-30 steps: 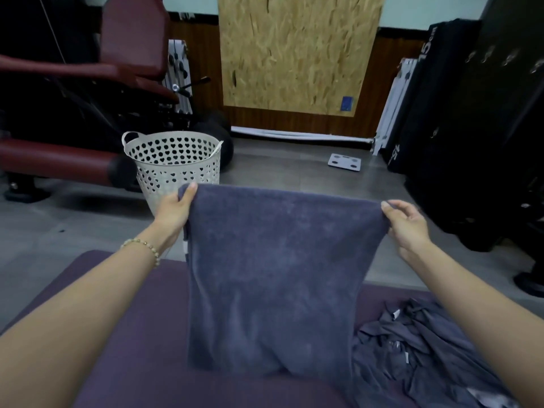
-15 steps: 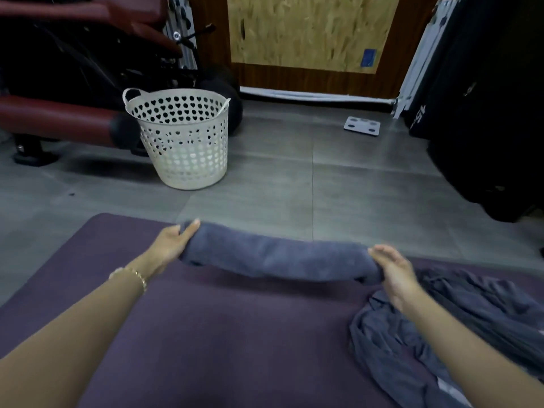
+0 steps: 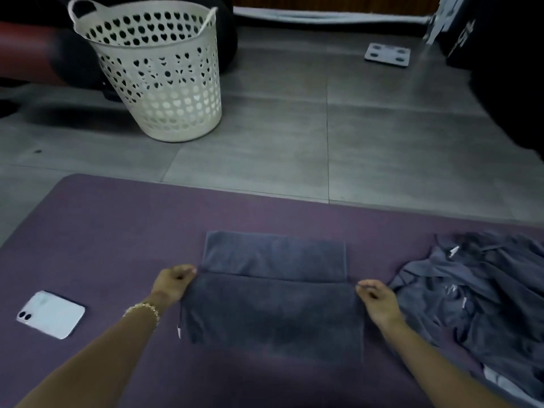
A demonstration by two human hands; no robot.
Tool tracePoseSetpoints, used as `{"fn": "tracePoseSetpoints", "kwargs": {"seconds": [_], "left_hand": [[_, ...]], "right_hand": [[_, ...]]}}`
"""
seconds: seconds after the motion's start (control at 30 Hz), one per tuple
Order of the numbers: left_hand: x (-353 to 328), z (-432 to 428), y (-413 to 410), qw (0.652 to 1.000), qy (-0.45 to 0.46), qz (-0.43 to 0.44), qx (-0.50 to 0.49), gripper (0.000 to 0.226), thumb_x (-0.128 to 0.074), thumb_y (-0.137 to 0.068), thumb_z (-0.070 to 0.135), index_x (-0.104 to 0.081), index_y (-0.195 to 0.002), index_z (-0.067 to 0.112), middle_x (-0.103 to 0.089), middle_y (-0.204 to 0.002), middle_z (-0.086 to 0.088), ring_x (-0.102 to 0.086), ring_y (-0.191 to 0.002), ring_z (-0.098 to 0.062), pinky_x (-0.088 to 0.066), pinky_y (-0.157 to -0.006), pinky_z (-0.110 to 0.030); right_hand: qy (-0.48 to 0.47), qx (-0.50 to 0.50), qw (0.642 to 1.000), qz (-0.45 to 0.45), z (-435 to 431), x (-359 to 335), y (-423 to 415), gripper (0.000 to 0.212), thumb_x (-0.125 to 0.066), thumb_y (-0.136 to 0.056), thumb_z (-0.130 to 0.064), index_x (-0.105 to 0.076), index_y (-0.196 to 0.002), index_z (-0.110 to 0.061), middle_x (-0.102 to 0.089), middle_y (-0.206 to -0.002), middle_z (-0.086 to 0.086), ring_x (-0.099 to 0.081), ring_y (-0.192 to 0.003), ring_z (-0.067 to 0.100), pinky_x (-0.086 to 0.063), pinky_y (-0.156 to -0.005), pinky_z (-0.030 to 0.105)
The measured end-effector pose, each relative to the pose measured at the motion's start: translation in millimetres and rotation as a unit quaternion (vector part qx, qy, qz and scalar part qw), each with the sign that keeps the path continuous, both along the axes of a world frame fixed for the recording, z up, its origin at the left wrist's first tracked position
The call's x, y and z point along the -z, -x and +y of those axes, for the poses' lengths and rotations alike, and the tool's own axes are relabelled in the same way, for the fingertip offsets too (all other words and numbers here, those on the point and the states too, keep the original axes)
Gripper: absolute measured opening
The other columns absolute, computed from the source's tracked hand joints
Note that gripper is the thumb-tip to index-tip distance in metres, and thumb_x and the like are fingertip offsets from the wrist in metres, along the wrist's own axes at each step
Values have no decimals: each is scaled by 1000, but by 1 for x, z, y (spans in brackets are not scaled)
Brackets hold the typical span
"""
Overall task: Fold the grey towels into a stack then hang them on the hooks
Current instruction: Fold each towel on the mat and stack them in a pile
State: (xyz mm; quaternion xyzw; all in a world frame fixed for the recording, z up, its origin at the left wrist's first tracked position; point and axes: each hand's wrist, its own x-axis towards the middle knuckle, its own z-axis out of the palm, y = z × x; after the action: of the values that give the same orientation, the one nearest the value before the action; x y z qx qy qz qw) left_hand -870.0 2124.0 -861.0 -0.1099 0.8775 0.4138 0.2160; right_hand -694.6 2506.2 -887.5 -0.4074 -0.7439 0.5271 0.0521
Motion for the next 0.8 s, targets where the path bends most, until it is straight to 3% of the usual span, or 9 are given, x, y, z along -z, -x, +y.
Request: {"fn": "tracePoseSetpoints", "kwargs": {"seconds": [0.1,0.17,0.23,0.33,0.4,0.5,0.57,0.7,0.8], "left_hand": [[15,1,35,999,24,23,-34,33,-62,-90,13,-62,-116,-7,-63,-119,-18,-58,-114,-29,-39,-95,-29],[24,3,58,1000,20,10,-22,39,-59,-93,18,-56,-123,-7,-59,-125,-18,-54,-118,-31,-37,-96,-28],[36,9,75,1000,21,-8,-17,43,-54,-95,24,-52,-128,-5,-55,-129,-14,-50,-123,-30,-35,-101,-31],[58,21,88,999,-6,-49,18,31,-49,-98,27,-58,-108,-1,-60,-109,-10,-56,-102,-24,-42,-86,-29],[71,30,94,998,-27,-60,23,33,-49,-97,31,-58,-101,-1,-58,-95,-10,-55,-84,-22,-43,-72,-30],[85,46,103,997,-54,-50,-20,35,-54,-95,28,-56,-115,-1,-59,-113,-6,-57,-99,-20,-45,-77,-27],[86,60,105,996,-69,-53,-30,28,-56,-95,22,-58,-112,1,-59,-108,-6,-56,-100,-19,-46,-75,-21],[86,63,110,997,-46,-50,-36,23,-63,-90,21,-59,-106,4,-59,-102,-8,-56,-97,-22,-43,-81,-28],[83,45,120,998,-52,16,18,16,-68,-86,15,-57,-86,5,-58,-82,-8,-54,-81,-20,-46,-65,-19]], "right_hand": [[-16,21,1000,0,14,27,25,15,-59,-85,12,-58,-97,3,-60,-85,13,-57,-60,-12,-43,-66,6],[-8,44,999,-15,22,41,46,16,-62,-86,4,-58,-101,2,-63,-97,18,-63,-81,7,-43,-71,8],[5,53,998,-26,30,53,66,23,-65,-86,-6,-59,-107,1,-63,-109,20,-60,-101,27,-44,-88,27],[25,62,997,-39,40,66,92,34,-66,-88,-12,-56,-116,3,-61,-113,16,-56,-111,31,-42,-94,35],[25,54,997,-45,46,72,105,34,-64,-89,-13,-56,-116,5,-60,-107,12,-56,-104,27,-42,-87,32],[-8,29,998,-51,52,83,118,30,-66,-88,-15,-60,-111,4,-64,-107,17,-55,-92,23,-42,-82,30],[-30,14,998,-59,54,89,123,25,-70,-85,-14,-61,-104,-1,-62,-106,19,-55,-89,24,-44,-79,31],[-37,12,997,-71,58,96,126,17,-72,-83,-15,-57,-87,-7,-58,-104,17,-55,-89,25,-43,-81,30],[-43,-10,999,-22,65,92,124,22,-65,-88,-9,-47,-74,-9,-52,-72,9,-49,-69,10,-39,-66,21]]}}
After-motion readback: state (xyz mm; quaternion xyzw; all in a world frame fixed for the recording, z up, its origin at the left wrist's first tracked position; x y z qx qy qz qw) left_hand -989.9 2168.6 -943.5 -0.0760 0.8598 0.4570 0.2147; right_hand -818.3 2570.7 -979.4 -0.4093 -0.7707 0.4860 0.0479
